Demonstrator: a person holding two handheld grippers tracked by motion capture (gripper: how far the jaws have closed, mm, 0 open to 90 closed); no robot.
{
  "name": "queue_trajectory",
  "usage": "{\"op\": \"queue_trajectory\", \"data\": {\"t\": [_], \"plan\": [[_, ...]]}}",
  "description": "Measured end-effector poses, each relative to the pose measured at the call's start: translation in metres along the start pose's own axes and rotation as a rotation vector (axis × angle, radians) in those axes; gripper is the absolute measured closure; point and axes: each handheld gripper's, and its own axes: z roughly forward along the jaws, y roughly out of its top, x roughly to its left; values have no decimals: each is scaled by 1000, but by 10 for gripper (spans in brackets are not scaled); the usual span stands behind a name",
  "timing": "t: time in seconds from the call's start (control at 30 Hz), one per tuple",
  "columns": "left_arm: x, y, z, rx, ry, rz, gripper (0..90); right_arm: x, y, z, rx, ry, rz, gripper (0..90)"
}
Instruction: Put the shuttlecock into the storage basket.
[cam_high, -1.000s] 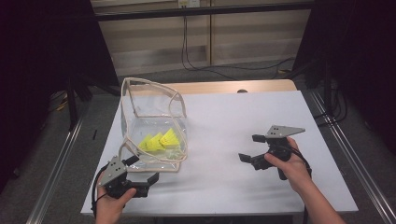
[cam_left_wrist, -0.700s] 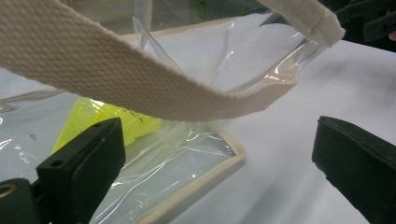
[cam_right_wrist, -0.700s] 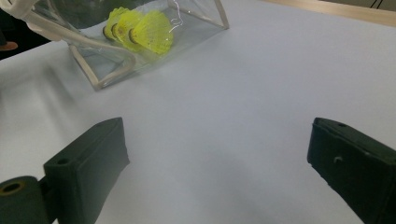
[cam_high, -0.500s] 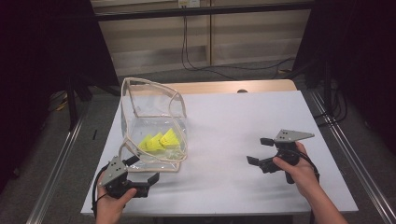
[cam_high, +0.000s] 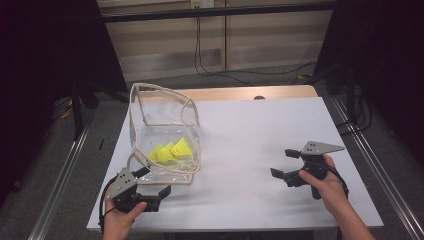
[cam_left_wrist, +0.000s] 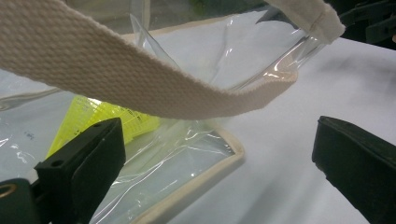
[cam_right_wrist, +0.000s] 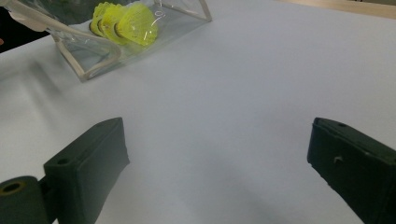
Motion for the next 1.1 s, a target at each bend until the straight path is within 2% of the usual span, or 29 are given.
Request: {"op": "queue_trajectory", "data": {"t": [0.07,0.47,1.1], "plan": [[0,0,0,-1,-2,-10,28,0,-2,-1,1,-2,1,45],[0,0,1,3,-5,4,28,-5,-11,-8,-9,-25,8,45],[0,0,2,5,-8,9,28,-4,-22,-10,0,-34,-15,41]]}}
